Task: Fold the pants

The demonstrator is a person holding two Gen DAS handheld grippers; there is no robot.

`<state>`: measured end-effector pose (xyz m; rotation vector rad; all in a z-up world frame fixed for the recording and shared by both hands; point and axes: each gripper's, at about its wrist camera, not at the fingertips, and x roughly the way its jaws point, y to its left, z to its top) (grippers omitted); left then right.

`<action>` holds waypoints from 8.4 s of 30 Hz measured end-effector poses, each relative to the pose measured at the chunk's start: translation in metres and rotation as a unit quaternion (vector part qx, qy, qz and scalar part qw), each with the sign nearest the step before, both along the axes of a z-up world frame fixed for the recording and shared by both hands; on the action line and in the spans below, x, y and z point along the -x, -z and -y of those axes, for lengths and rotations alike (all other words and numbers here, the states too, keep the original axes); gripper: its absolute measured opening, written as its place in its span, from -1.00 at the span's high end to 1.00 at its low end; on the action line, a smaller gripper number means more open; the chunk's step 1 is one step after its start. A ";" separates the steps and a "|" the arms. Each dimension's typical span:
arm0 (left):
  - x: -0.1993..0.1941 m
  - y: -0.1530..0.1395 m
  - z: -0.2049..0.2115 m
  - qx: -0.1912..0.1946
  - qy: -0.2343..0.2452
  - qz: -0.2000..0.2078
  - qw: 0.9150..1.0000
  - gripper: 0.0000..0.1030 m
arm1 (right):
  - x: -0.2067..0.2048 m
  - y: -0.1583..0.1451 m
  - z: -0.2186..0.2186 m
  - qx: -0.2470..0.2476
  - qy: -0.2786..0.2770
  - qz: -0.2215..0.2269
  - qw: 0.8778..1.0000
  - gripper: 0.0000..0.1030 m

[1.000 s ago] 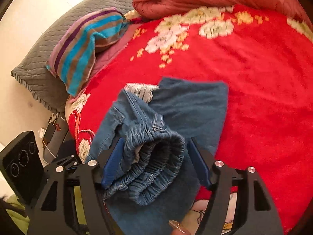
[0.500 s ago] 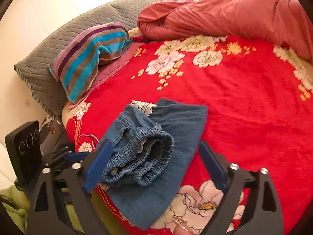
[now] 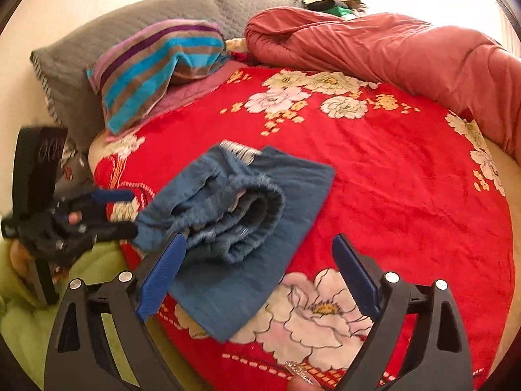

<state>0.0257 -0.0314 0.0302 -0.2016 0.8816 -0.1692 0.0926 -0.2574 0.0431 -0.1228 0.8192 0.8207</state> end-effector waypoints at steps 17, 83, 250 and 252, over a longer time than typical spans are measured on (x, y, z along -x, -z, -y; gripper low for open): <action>-0.064 0.027 -0.042 -0.029 -0.040 -0.077 0.996 -0.13 | 0.074 0.005 -0.105 0.056 -0.229 0.083 0.968 -0.22; -0.058 0.024 -0.030 -0.078 -0.054 -0.031 0.995 -0.76 | -0.043 0.047 -0.021 -0.004 0.068 -0.100 0.993 -0.39; 0.009 0.000 -0.033 -0.066 -0.102 -0.012 0.993 -0.81 | 0.004 0.012 -0.022 0.025 0.137 0.003 0.990 -0.91; 0.009 0.000 -0.033 -0.067 -0.102 -0.012 0.993 -0.81 | 0.004 0.010 -0.021 0.024 0.138 0.005 0.990 -0.91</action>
